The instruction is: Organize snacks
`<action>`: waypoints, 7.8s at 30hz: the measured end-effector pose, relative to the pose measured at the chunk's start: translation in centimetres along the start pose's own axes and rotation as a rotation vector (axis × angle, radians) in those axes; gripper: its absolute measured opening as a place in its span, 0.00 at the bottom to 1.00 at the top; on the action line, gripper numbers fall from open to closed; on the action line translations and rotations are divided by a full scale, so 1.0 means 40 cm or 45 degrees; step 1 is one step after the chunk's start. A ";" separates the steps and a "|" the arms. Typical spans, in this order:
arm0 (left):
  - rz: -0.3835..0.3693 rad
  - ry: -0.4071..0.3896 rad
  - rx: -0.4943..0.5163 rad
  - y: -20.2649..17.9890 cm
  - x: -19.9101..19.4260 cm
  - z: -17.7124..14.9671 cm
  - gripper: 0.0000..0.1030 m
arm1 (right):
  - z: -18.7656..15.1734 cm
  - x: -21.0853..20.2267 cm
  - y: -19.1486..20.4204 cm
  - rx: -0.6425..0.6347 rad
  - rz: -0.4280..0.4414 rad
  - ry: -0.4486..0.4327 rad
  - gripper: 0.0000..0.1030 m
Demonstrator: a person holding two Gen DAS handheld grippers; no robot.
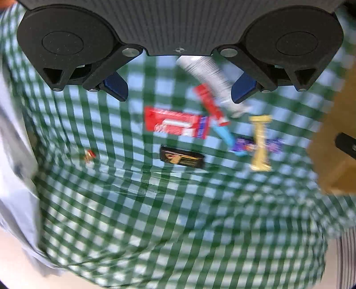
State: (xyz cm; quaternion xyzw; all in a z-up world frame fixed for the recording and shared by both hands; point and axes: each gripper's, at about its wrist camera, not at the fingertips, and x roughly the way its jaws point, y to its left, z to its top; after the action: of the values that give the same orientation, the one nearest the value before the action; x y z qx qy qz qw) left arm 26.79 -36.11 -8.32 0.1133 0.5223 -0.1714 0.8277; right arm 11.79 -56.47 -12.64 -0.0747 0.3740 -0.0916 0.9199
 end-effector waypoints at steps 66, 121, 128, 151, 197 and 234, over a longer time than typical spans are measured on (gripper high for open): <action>-0.092 -0.404 -0.290 0.520 -0.636 -0.742 0.12 | -0.120 -0.711 0.748 -0.011 0.631 -0.203 0.09; -0.168 -0.389 -0.401 0.601 -0.585 -0.751 0.12 | -0.109 -0.684 0.806 -0.096 0.557 -0.122 0.09; -0.155 -0.393 -0.434 0.629 -0.570 -0.727 0.13 | -0.091 -0.673 0.815 -0.094 0.551 -0.128 0.09; -0.103 -0.298 -0.461 0.697 -0.401 -0.547 0.13 | 0.055 -0.476 0.807 -0.086 0.546 -0.053 0.09; 0.096 -0.222 -0.387 0.622 -0.437 -0.693 1.00 | -0.037 -0.544 0.830 -0.013 0.556 0.064 0.83; 0.098 -0.392 -0.304 0.542 -0.589 -0.782 1.00 | -0.107 -0.707 0.793 0.008 0.512 -0.123 0.87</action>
State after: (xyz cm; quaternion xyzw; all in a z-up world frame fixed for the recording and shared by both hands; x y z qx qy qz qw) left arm 0.37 -0.89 -0.25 0.0068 0.4014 -0.0916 0.9113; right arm -7.55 -19.59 -3.14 0.0001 0.3367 0.0965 0.9366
